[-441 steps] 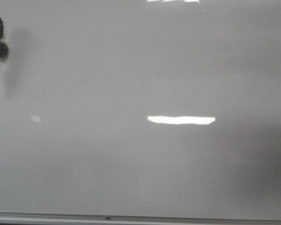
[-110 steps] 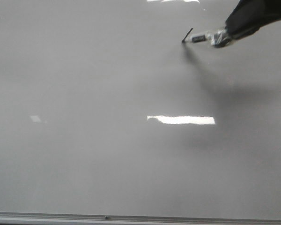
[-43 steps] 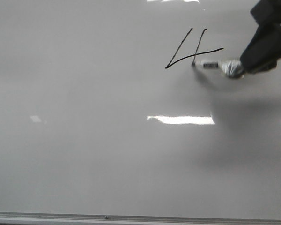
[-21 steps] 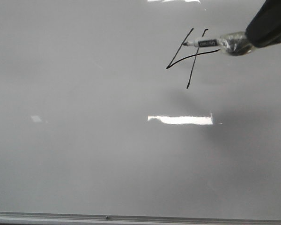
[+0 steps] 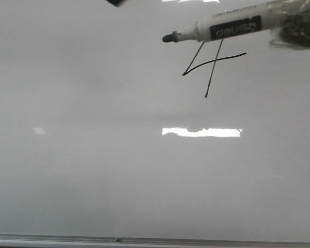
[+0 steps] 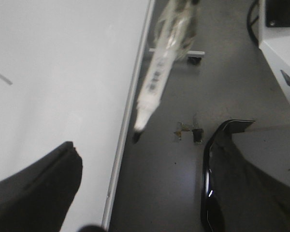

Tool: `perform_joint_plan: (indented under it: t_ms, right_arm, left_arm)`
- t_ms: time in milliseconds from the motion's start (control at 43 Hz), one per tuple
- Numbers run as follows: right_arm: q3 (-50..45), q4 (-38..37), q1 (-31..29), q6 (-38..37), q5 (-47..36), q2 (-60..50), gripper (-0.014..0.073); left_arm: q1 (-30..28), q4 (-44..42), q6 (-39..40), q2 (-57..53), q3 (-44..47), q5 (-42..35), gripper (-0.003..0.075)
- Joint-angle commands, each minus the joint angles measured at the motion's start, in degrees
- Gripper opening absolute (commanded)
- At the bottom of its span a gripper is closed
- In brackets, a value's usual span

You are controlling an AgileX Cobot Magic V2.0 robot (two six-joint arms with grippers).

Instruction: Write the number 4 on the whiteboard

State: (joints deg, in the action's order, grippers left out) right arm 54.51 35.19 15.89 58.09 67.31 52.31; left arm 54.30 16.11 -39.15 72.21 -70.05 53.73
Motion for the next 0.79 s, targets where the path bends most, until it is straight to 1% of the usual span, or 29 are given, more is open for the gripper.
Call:
perform_joint_plan:
  t_ms: [0,70,210,256,326,442,559,605,652,675,768]
  right_arm:
    - [1.79,2.87,0.12,0.64,-1.62,-0.38,-0.0061]
    - [1.79,2.87,0.12,0.64,-1.88,-0.38,-0.0061]
    - [1.79,2.87,0.12,0.64,-2.06,-0.38,-0.0061]
    - [1.79,2.87,0.12,0.64,-2.06,-0.38,-0.0061]
    - [1.79,2.87,0.12,0.64,-2.06,-0.38,-0.0061]
    - [1.68,2.87,0.12,0.64,-2.12,-0.38,-0.0061]
    - [1.69,2.87,0.12,0.64,-2.11,-0.33,-0.0060]
    - [1.69,2.87,0.12,0.64,-2.16,-0.33,-0.0052]
    - [1.69,2.87,0.12,0.64,-2.16,-0.33,-0.0015]
    - [1.69,2.87,0.12,0.64,-2.16,-0.33,0.0020]
    - [1.69,2.87,0.12,0.64,-2.29,-0.33,0.0197]
  left_arm:
    - [3.06,1.59,-0.55,2.77,-4.12,-3.31,0.0557]
    - [4.59,1.59,-0.69,5.64,-5.57,-4.14,0.0557]
    - [5.49,1.59,-0.69,9.80,-7.61,-4.12,0.0550]
    - [5.49,1.59,-0.69,10.55,-7.92,-4.30,0.0541]
    - [5.49,1.47,-0.69,11.29,-8.40,-4.43,0.0505]
    - [5.49,1.47,-0.76,11.34,-8.76,-5.05,0.0374]
    - [5.49,1.47,-0.76,11.34,-8.99,-5.33,0.0203]
    - [5.49,1.47,-0.76,11.34,-9.10,-5.33,0.0146]
    - [5.49,1.47,-0.76,11.34,-9.10,-5.33,0.0105]
    - [5.49,1.47,-0.76,11.34,-9.10,-5.33,0.0091]
    - [5.49,1.02,-0.76,11.34,-9.10,-5.33,0.0058]
